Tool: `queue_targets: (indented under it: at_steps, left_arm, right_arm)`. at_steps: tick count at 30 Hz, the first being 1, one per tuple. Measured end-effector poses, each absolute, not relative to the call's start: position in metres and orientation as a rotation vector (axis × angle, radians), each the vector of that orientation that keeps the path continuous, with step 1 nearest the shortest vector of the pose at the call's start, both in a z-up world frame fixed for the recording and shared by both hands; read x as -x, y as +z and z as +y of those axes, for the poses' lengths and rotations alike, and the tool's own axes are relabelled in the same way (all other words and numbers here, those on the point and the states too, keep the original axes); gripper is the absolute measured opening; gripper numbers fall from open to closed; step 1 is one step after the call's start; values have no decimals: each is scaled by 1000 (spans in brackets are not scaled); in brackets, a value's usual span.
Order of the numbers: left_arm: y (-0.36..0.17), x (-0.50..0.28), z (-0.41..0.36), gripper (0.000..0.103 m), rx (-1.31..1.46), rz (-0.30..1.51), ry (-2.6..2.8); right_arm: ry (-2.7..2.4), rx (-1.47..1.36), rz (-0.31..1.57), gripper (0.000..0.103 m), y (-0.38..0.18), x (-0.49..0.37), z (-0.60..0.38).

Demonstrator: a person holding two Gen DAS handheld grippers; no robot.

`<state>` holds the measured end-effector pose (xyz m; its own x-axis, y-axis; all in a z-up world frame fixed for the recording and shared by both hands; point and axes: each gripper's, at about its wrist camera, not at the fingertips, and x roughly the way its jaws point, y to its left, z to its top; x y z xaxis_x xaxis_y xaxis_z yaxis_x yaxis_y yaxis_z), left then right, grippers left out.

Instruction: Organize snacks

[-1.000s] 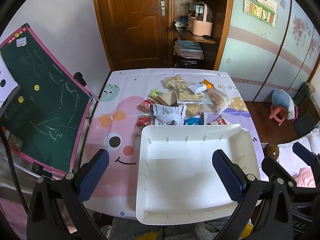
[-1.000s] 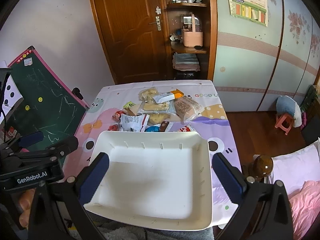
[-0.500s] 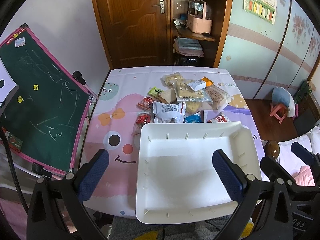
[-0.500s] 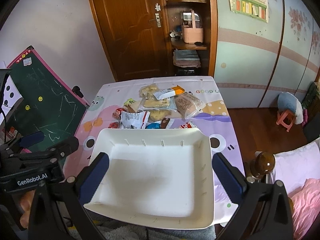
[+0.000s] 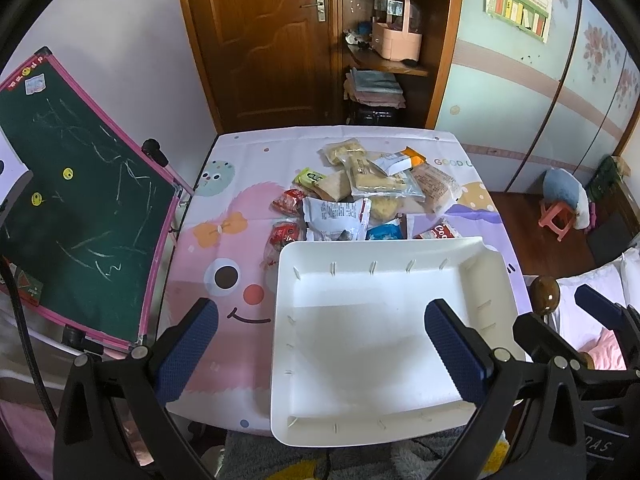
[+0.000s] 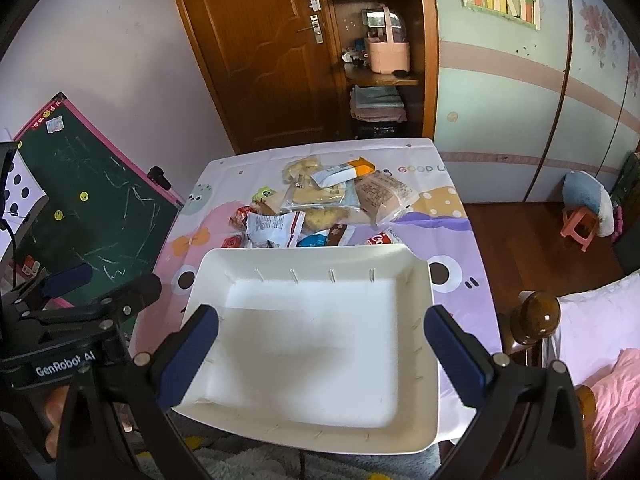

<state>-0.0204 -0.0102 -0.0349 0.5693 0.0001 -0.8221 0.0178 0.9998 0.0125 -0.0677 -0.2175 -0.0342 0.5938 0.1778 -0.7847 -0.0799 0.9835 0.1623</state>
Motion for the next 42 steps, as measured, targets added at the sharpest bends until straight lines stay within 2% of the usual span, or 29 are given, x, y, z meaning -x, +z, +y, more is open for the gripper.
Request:
queue_targets:
  at_steps: [6, 13, 16, 23, 32, 37, 42]
  left_arm:
    - [-34, 17, -8, 103, -23, 983, -13]
    - [-24, -22, 10, 101, 4, 1005, -19]
    - [-15, -42, 28, 98, 45, 995, -16]
    - [19, -83, 59, 98, -7, 919, 87]
    - [58, -146, 83, 98, -85, 829, 114]
    - [37, -187, 96, 98, -70, 871, 88]
    - [-27, -213, 92, 98, -98, 970, 19]
  right_arm:
    - [177, -130, 955, 103, -41, 62, -217]
    - [184, -114, 951, 102, -35, 41, -222]
    - [160, -73, 914, 102, -24, 26, -226]
    - [145, 8, 856, 101, 9, -23, -228]
    - [102, -5, 868, 101, 47, -101, -244]
    - [144, -30, 930, 101, 28, -135, -237]
    - [214, -17, 1026, 101, -28, -160, -202]
